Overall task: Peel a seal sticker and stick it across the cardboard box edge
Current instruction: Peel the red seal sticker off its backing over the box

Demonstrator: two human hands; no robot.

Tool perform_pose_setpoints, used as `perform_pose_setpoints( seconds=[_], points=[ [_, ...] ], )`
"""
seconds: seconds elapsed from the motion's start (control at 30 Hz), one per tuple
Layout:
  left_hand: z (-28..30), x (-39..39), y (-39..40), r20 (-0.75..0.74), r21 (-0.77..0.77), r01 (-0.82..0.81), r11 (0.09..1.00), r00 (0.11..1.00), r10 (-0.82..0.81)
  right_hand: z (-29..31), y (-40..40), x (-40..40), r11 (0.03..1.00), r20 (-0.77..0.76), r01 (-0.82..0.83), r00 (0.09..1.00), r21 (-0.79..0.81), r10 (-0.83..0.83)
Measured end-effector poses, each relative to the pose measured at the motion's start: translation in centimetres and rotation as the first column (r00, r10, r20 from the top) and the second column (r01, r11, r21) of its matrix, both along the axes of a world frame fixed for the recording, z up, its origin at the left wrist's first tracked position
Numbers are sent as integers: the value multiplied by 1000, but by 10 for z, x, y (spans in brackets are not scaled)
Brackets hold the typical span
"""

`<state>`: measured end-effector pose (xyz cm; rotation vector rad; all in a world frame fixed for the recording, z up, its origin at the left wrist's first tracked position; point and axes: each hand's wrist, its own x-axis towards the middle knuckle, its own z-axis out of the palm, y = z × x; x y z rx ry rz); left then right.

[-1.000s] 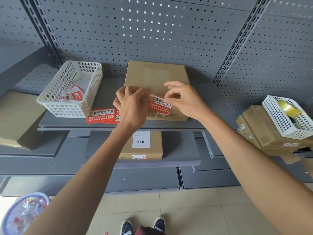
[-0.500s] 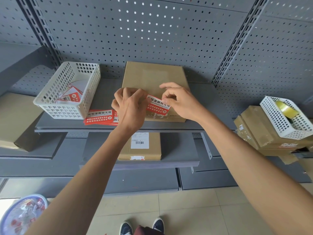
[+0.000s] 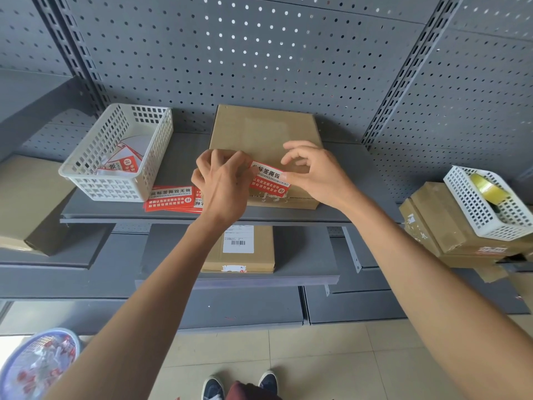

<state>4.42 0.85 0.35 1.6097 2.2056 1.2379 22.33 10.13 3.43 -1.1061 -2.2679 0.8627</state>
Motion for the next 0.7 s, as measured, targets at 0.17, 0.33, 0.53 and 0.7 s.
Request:
perform_pose_setpoints(
  seconds=[0.17,0.33,0.53,0.7],
  points=[
    [-1,0,0,-9,0,-4,1000,1000,4,-1,-3,7,998,60,4,998,57,-7],
    [-1,0,2,-50,-8,-12,1000,999,11,1,-7,5,998,68,-4,998,58,0],
    [-2,0,1,-71,-9,-17,1000,997,17,1,-8,5,999,80,-11,997,53,6],
    [-3,0,2,-94,-12,-7,1000,996,6,2,-7,5,999,62,-18,998,31,16]
  ],
)
